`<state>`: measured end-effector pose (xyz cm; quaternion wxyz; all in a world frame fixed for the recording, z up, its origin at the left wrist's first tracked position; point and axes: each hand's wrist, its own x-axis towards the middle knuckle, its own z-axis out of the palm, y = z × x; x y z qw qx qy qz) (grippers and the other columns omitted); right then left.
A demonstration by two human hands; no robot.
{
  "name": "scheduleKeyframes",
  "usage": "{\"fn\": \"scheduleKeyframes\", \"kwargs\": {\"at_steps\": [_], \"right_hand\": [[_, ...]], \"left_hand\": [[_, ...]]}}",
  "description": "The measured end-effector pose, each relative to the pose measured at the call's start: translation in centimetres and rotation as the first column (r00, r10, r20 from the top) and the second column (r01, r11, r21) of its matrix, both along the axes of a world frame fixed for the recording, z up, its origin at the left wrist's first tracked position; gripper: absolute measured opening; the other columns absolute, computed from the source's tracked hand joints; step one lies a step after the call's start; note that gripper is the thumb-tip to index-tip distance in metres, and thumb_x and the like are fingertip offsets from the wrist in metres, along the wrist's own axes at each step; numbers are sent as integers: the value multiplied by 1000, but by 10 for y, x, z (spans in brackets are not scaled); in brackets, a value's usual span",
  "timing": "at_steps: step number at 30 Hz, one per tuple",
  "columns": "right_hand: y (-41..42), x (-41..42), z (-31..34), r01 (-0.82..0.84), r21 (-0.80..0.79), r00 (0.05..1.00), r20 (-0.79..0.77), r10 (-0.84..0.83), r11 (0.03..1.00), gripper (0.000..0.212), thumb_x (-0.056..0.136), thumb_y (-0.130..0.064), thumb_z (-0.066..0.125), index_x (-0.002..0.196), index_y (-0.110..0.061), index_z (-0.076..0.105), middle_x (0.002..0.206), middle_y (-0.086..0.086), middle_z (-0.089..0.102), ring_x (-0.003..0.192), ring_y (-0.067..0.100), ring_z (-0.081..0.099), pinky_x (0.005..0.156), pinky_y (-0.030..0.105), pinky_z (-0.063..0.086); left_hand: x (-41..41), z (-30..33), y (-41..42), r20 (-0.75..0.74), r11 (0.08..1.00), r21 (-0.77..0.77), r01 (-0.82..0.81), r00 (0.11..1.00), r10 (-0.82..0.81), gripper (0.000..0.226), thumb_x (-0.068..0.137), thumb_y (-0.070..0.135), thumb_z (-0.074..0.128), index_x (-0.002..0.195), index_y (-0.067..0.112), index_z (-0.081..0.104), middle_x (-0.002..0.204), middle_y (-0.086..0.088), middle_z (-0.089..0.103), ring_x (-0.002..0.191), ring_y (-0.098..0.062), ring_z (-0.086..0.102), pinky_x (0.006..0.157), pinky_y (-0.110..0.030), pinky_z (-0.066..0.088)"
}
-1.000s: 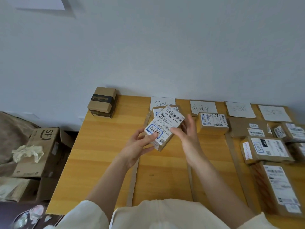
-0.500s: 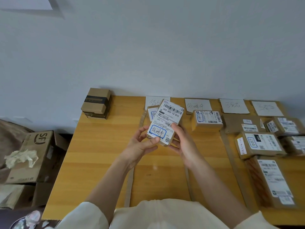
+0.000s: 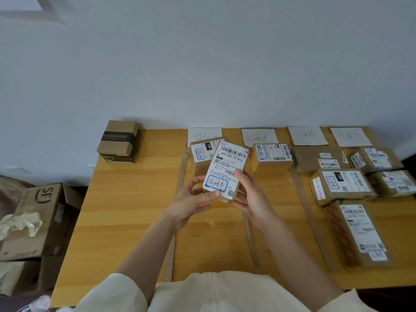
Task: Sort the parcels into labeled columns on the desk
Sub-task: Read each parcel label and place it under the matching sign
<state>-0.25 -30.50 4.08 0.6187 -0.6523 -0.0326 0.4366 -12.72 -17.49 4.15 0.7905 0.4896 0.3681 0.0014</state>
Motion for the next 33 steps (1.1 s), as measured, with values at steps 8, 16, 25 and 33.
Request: {"fn": "scheduleKeyframes", "kwargs": {"at_steps": [8,16,25,33], "right_hand": [[-37,17,-21,163,-177,956,-214,-199,971,50,84,-43,71,123,-14,58,109,4,73,105,21,68,99,44,52],[-78,58,-48,568,-241,685,-392,-614,787,62,87,-34,70,141,-18,43,114,8,64,107,25,58,105,46,46],[-65,86,-67,649,-190,608,-451,-653,736,59,89,-30,70,141,-22,43,113,6,66,109,22,60,105,43,46],[-64,86,-69,650,-177,630,-419,-654,739,45,96,-22,58,140,-21,47,112,5,65,105,20,60,102,38,44]], "left_hand": [[20,-19,-16,-181,995,67,74,982,-60,61,65,34,86,119,25,59,126,0,60,115,-13,56,98,-39,49],[34,-57,-28,-410,955,208,211,905,-111,54,86,36,70,134,20,52,142,-8,45,115,-23,50,90,-34,41],[38,-87,-41,-576,903,239,356,801,-163,62,90,32,66,144,12,42,121,-9,51,91,-15,56,81,-29,40],[30,-102,-38,-610,882,260,392,775,-165,65,87,35,68,143,13,44,144,-11,45,128,-27,46,97,-35,43]]}}
